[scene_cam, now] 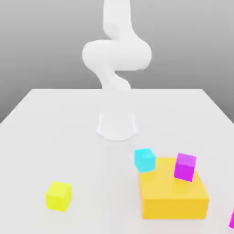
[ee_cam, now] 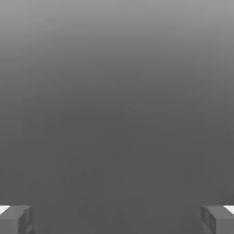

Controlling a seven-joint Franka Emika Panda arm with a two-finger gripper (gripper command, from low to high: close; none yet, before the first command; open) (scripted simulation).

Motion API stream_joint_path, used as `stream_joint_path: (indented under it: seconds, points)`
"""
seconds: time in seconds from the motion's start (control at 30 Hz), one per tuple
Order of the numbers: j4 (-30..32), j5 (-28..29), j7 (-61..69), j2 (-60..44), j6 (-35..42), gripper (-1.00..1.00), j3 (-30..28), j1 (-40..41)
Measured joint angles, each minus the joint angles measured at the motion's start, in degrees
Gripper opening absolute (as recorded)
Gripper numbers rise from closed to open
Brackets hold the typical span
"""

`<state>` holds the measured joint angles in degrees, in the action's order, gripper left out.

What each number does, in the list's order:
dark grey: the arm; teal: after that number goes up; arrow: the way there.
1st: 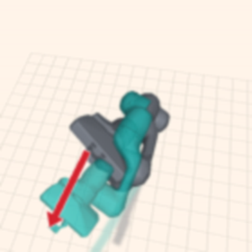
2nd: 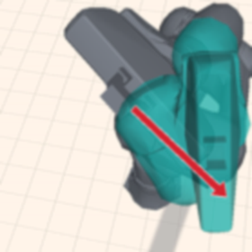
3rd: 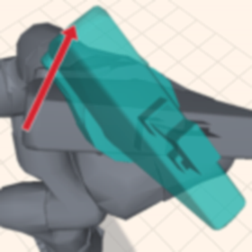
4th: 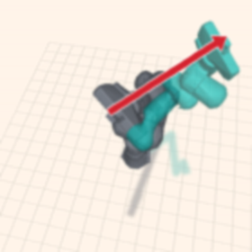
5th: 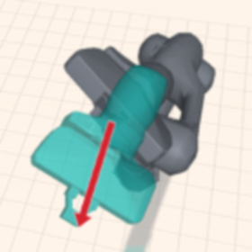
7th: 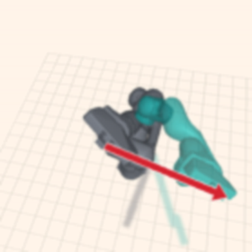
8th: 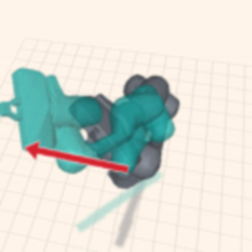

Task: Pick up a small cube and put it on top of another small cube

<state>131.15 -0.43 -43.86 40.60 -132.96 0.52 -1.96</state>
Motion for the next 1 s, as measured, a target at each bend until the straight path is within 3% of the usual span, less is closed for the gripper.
stream_joint_path:
  seconds: [0.53,1.0]
  points:
    - [-4.03,-0.22,10.85,-33.54,-7.60,0.00,6.63,-10.40]
    - [-7.62,8.33,14.21,-63.12,-13.89,0.00,10.68,-20.99]
